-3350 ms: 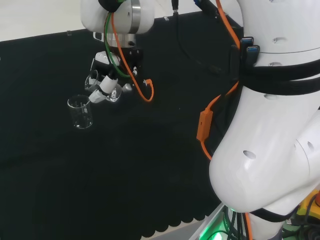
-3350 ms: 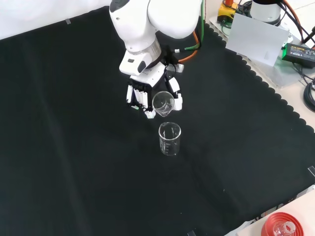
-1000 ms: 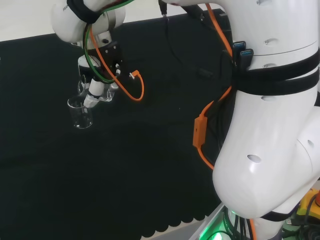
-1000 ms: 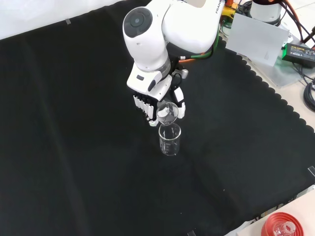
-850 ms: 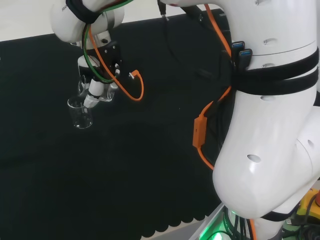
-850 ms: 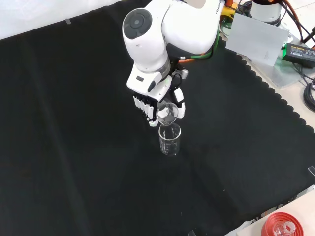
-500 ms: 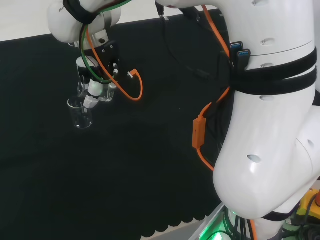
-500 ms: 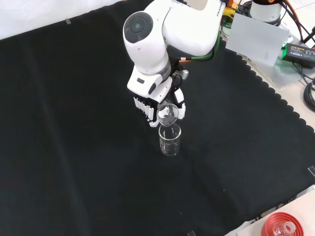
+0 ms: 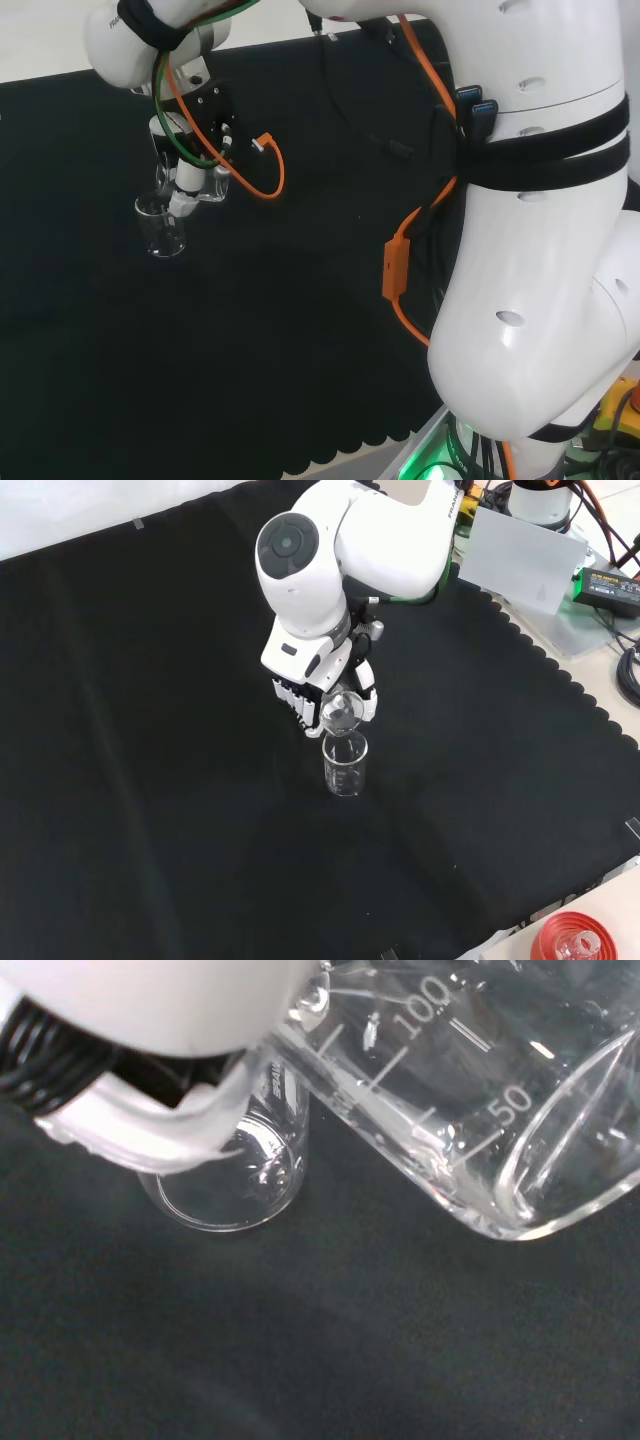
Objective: Pour the water from the handheld beaker into the one on the table.
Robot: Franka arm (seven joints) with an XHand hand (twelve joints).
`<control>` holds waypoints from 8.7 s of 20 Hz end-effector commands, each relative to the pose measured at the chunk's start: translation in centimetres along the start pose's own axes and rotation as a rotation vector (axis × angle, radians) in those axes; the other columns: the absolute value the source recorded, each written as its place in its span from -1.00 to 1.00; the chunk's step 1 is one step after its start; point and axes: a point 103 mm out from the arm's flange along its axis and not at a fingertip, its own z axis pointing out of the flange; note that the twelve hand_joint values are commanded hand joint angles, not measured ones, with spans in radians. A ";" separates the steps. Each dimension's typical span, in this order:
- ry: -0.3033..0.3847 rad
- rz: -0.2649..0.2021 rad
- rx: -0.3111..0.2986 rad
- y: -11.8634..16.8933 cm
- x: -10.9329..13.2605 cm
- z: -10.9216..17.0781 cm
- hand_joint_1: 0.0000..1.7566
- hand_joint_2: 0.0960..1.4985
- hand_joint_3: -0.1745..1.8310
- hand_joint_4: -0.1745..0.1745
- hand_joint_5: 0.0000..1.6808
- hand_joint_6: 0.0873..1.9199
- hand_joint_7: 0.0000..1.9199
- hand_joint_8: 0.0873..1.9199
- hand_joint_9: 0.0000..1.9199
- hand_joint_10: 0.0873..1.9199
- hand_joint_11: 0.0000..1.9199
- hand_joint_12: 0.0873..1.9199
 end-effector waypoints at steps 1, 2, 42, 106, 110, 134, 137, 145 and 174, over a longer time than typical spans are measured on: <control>-0.041 0.005 0.023 -0.1 0.0 0.0 0.49 -0.41 -0.01 0.43 0.62 -0.44 0.71 -1.00 0.64 -0.90 0.38 -0.20; -0.047 0.005 0.026 -0.1 0.1 0.0 0.49 -0.41 -0.01 0.43 0.62 -0.44 0.71 -1.00 0.64 -0.90 0.38 -0.20; -0.178 0.020 0.135 0.2 1.4 -0.7 0.51 -0.24 -0.24 -1.00 0.74 -0.81 0.67 -1.00 0.68 -0.93 0.35 -0.20; -0.348 0.045 0.225 0.7 2.9 -2.5 0.51 -0.24 -0.25 -1.00 0.76 -0.85 0.67 -1.00 0.69 -0.95 0.33 -0.19; -0.352 0.046 0.224 0.7 3.0 -2.5 0.51 -0.24 -0.25 -1.00 0.76 -0.85 0.67 -1.00 0.69 -0.95 0.33 -0.19; -0.361 0.043 0.227 0.7 3.1 -2.4 0.51 -0.23 -0.25 -1.00 0.76 -0.86 0.67 -1.00 0.69 -0.95 0.34 -0.19; -0.366 0.042 0.234 0.6 3.1 -2.5 0.51 -0.23 -0.25 -1.00 0.76 -0.86 0.67 -1.00 0.69 -0.96 0.34 -0.19; -0.361 0.042 0.229 0.6 3.1 -2.6 0.51 -0.23 -0.25 -1.00 0.76 -0.86 0.67 -1.00 0.69 -0.96 0.34 -0.19; -0.354 0.046 0.225 0.4 2.9 -2.9 0.51 -0.23 -0.25 -1.00 0.76 -0.86 0.67 -1.00 0.69 -0.96 0.34 -0.19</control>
